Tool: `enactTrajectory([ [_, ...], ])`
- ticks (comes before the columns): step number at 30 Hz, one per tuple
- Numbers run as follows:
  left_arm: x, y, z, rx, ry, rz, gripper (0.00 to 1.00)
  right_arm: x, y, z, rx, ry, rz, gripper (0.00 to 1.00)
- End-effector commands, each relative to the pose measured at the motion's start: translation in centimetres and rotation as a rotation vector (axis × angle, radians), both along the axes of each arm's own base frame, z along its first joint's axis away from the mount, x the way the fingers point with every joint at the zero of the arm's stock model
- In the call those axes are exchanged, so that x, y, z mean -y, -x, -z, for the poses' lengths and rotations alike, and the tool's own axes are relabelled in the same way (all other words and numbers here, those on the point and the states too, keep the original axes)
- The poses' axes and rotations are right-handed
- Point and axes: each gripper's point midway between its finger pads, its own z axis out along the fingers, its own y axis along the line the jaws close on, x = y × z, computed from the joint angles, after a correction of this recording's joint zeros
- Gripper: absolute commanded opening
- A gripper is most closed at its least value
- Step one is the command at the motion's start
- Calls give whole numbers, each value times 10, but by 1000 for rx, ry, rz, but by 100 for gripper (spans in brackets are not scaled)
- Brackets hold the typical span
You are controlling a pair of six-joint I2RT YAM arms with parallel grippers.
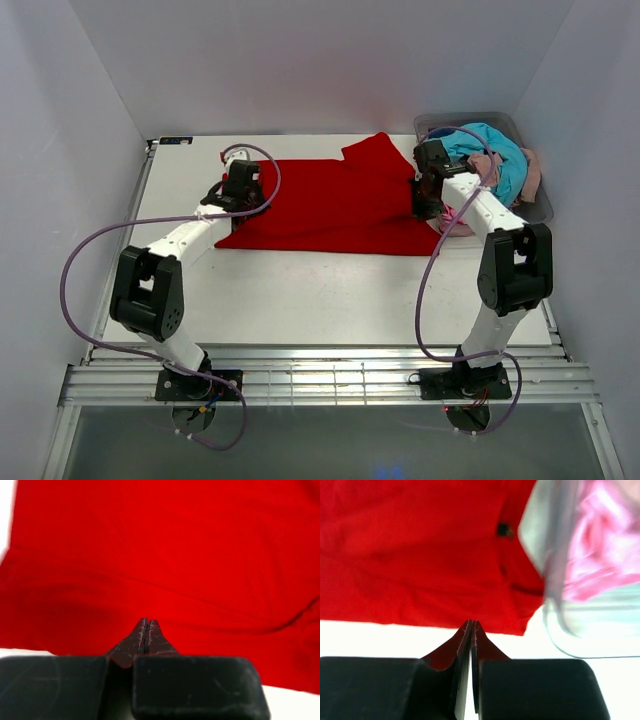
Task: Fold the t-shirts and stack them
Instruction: Fold the flattened tshirt in 1/3 of the way
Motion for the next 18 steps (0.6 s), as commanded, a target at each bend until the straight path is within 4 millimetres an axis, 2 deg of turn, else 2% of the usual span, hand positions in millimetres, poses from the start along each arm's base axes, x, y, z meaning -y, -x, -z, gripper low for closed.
enactTrajectory([
  [1,9,13,39,-107,65,20,0,-19,12,14,-24,-73,-28,8],
  [4,18,19,61,-156,85,56,0,-24,22,29,-67,-89,-36,8],
  [6,17,24,77,-186,75,64,0,-27,25,39,-91,-92,-38,8],
  [10,13,26,97,-221,39,66,0,-31,27,55,-127,-94,-40,8],
  [14,4,31,110,-244,-6,47,0,-35,29,69,-160,-83,-48,8],
  [18,-6,41,120,-270,-43,23,0,-38,42,84,-198,-72,-66,8],
])
